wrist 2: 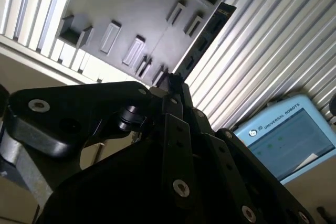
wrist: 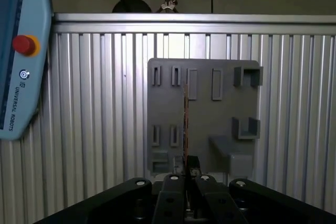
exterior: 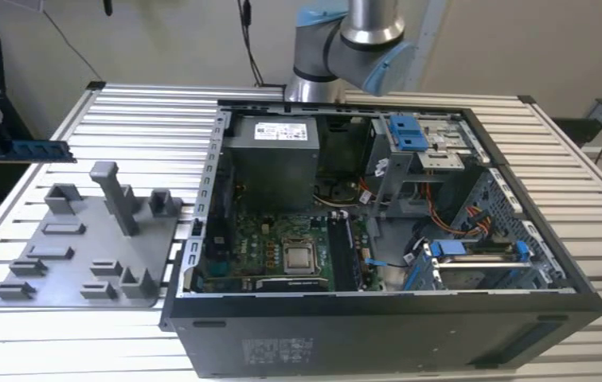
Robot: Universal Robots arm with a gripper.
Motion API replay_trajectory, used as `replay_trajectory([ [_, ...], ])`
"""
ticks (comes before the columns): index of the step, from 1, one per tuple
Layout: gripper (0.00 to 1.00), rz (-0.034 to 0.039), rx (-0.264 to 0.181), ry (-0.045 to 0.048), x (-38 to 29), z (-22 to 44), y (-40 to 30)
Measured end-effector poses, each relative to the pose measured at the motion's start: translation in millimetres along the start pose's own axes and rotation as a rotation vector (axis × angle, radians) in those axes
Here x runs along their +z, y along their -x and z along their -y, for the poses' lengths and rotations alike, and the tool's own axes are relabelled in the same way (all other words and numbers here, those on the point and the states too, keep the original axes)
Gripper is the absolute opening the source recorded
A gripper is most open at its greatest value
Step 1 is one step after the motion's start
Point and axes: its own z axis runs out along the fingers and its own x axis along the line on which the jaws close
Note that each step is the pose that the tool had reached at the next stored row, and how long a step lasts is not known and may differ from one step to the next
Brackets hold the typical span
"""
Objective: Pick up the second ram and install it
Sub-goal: 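Pick up the second ram and move it above second insertion slot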
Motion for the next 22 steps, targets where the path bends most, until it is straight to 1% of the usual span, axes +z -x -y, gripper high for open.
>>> replay_trajectory([
  [6, 0.14, 0.0000, 0.000, 0.0015, 0.0, 18.6, 0.2],
  [11, 0.14, -0.0001, 0.000, 0.0031, 0.0, 36.0, 0.5],
  [16, 0.14, -0.0001, 0.000, 0.0049, 0.0, 54.8, 0.8],
  [22, 0.14, -0.0001, 0.000, 0.0072, 0.1, 79.0, 1.1],
])
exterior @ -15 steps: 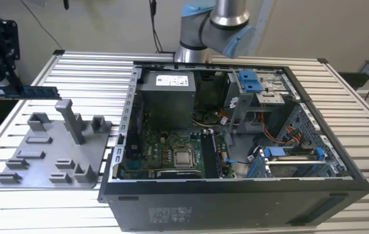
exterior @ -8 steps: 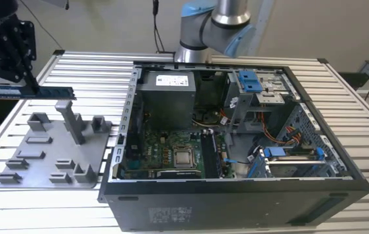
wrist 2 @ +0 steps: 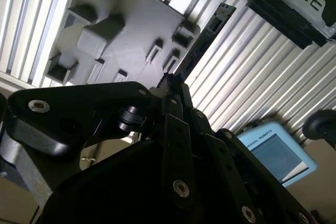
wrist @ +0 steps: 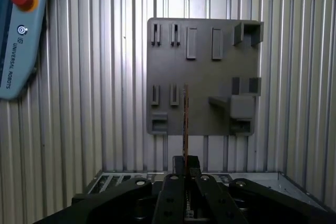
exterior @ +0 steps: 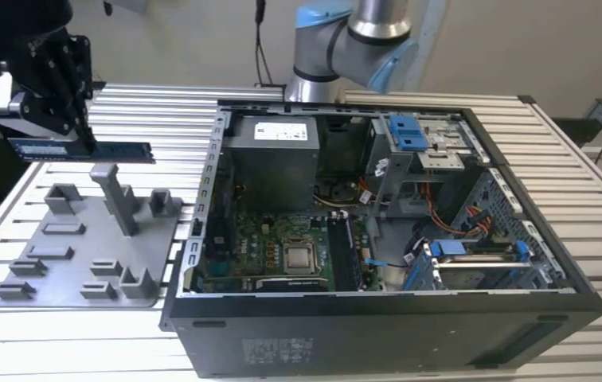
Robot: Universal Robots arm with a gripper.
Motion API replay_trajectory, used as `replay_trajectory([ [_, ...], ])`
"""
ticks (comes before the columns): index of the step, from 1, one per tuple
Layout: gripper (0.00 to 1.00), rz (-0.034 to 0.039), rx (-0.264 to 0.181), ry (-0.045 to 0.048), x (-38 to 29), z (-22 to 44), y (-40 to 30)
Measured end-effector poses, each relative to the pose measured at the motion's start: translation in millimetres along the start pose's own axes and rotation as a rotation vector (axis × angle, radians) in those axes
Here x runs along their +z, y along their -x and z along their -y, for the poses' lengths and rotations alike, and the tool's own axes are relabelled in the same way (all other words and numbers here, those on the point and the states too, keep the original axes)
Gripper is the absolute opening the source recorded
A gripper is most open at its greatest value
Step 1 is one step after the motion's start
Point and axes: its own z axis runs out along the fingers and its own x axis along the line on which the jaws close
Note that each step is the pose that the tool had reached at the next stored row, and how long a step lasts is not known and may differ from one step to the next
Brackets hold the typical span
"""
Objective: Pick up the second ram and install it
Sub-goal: 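Pick up the second ram and move it above second insertion slot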
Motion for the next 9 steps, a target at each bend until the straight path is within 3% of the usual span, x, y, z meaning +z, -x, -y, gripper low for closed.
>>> replay_trajectory([
  [9, 0.14, 0.0000, 0.000, 0.0038, -0.2, 37.5, 0.5],
])
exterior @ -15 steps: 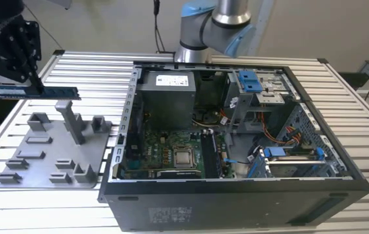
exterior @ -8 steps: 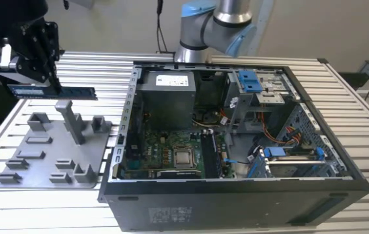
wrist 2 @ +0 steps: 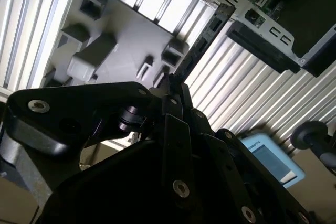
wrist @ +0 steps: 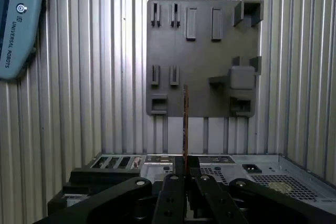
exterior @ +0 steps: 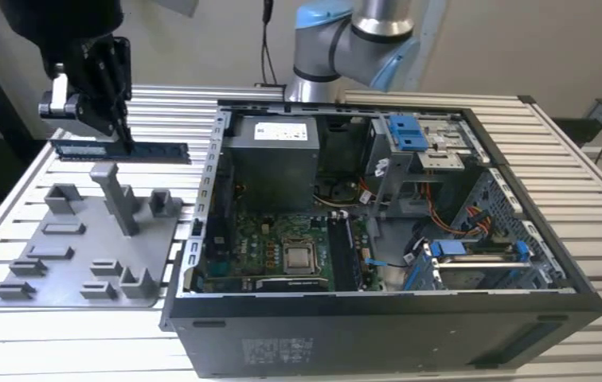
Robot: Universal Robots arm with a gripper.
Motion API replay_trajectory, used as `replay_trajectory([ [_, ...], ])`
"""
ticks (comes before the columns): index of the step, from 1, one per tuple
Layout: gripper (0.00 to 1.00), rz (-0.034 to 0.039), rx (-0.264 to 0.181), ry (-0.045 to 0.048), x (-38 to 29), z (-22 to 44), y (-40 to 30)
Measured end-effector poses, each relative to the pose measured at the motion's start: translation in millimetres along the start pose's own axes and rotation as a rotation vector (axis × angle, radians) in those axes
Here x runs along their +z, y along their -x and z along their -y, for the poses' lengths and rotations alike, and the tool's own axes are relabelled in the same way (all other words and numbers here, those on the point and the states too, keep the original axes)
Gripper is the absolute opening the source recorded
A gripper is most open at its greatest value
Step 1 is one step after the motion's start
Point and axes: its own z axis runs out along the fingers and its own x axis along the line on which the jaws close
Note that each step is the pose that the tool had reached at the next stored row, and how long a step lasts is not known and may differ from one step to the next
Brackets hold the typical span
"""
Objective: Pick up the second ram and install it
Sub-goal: 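Pick up the second ram and move it above second insertion slot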
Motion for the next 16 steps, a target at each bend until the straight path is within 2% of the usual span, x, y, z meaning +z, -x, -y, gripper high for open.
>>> replay_trajectory([
  [16, 0.14, -0.0002, 0.000, 0.0075, -0.8, 72.0, 0.9],
])
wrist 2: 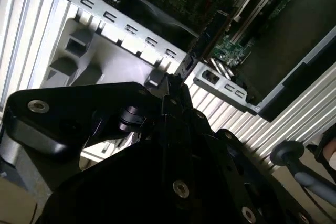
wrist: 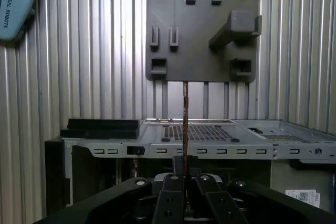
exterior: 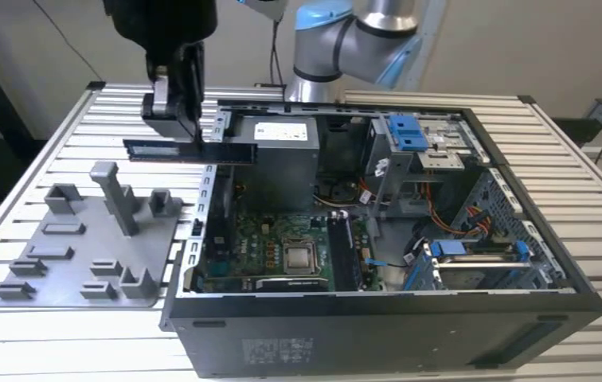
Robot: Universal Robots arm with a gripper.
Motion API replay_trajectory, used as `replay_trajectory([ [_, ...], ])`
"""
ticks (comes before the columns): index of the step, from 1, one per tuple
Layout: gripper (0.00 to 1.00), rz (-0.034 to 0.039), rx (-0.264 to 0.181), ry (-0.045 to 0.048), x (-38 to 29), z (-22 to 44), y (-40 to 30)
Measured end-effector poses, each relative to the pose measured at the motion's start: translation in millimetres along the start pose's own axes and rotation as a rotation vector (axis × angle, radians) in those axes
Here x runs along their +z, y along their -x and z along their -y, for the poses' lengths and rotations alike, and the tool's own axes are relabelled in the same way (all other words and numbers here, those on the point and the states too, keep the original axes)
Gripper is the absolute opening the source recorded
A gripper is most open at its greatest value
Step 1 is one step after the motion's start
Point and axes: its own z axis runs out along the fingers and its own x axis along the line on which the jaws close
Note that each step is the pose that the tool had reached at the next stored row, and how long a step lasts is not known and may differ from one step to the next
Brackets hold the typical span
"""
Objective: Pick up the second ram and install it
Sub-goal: 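Pick up the second ram and move it above second insertion slot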
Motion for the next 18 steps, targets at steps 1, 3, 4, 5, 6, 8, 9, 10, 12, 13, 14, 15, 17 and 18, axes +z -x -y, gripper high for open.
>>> replay_trajectory([
  [1, 0.14, 0.0000, 0.000, 0.0005, -0.1, 4.5, 0.1],
  [3, 0.14, 0.0001, 0.000, 0.0013, -0.2, 13.5, 0.2],
  [4, 0.14, 0.0001, 0.000, 0.0018, -0.3, 18.0, 0.2],
  [5, 0.14, 0.0000, 0.000, 0.0024, -0.4, 22.5, 0.2],
  [6, 0.14, 0.0000, 0.000, 0.0029, -0.5, 27.4, 0.3],
  [8, 0.14, 0.0001, 0.000, 0.0038, -0.6, 36.3, 0.4],
  [9, 0.14, 0.0000, 0.000, 0.0043, -0.7, 40.9, 0.4],
  [10, 0.14, -0.0001, 0.000, 0.0048, -0.8, 45.5, 0.4],
  [12, 0.14, 0.0000, 0.000, 0.0056, -0.9, 54.3, 0.5],
  [13, 0.14, 0.0000, 0.000, 0.0061, -1.0, 59.0, 0.6],
  [14, 0.14, 0.0000, 0.000, 0.0066, -1.1, 63.4, 0.6],
  [15, 0.14, -0.0001, 0.000, 0.0071, -1.2, 68.2, 0.7],
  [17, 0.14, -0.0001, 0.000, 0.0080, -1.4, 77.4, 0.7],
  [18, 0.14, -0.0001, 0.000, 0.0085, -1.4, 81.9, 0.7],
])
